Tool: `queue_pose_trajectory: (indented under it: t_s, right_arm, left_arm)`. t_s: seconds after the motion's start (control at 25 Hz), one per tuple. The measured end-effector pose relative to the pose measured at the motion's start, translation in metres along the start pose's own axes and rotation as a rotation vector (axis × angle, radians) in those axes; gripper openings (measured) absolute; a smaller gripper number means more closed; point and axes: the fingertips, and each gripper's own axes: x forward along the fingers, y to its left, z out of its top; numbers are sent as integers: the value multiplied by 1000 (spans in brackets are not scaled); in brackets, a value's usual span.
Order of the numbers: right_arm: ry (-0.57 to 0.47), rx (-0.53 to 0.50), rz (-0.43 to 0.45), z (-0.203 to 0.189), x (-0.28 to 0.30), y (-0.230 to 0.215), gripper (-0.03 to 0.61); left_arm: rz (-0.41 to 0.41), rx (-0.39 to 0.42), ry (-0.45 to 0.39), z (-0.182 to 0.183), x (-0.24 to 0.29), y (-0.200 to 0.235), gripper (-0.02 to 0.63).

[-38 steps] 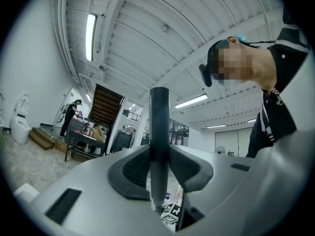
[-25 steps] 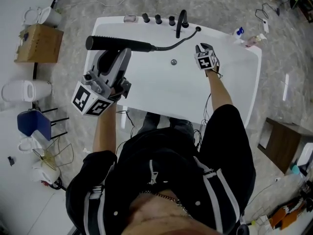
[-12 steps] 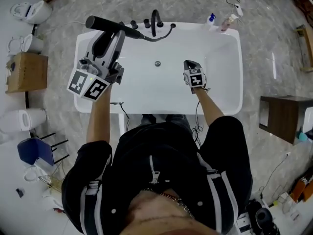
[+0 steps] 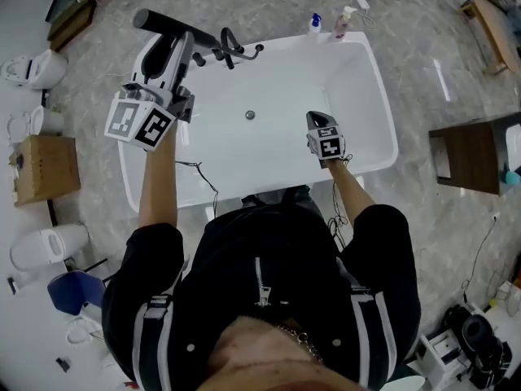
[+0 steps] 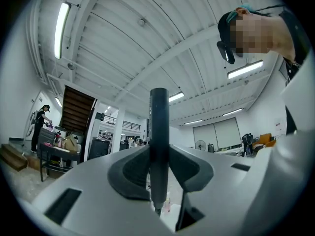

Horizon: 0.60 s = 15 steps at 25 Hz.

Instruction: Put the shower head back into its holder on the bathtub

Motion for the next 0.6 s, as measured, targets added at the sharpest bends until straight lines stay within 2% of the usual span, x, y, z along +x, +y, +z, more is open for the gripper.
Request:
queue_pose_trajectory:
  t_s: [0.6]
  right_arm:
    - [-59, 71, -88, -9, -62, -43, 9]
  left_arm:
    - [-12, 15, -2, -22, 64, 11, 130]
